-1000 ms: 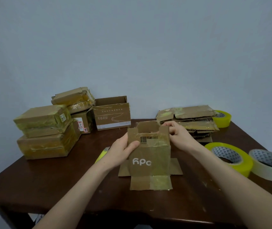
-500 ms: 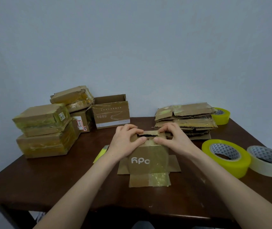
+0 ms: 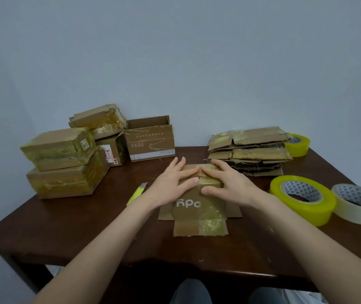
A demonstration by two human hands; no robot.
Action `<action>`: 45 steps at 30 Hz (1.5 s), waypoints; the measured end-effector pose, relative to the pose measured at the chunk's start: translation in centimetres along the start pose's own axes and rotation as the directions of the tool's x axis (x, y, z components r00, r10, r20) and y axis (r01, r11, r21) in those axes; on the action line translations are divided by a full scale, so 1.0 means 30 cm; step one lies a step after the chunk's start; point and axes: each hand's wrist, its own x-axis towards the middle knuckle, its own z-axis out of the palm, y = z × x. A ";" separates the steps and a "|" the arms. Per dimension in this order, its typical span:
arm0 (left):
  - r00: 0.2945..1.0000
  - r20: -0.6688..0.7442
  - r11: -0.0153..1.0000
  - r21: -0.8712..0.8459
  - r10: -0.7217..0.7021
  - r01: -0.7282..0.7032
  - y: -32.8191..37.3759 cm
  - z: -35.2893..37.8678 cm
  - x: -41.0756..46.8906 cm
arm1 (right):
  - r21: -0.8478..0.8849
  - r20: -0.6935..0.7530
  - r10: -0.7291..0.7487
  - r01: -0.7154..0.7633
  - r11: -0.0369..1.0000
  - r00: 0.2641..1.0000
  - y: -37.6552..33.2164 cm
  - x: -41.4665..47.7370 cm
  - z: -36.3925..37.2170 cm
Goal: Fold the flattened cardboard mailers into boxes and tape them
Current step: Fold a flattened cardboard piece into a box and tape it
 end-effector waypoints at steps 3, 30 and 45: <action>0.994 -0.098 0.993 -0.114 -0.045 0.034 0.018 0.011 -0.005 | 0.045 -0.040 0.013 -0.011 0.999 0.999 -0.013 -0.002 0.016; 0.999 -0.046 0.817 0.577 0.014 0.016 0.111 0.039 -0.001 | -0.094 -0.163 0.266 -0.283 0.954 0.950 -0.006 -0.113 -0.027; 0.994 -0.100 0.914 0.405 0.045 0.000 0.055 0.010 -0.031 | 0.201 -0.253 0.422 -0.380 0.903 0.870 0.096 -0.220 -0.244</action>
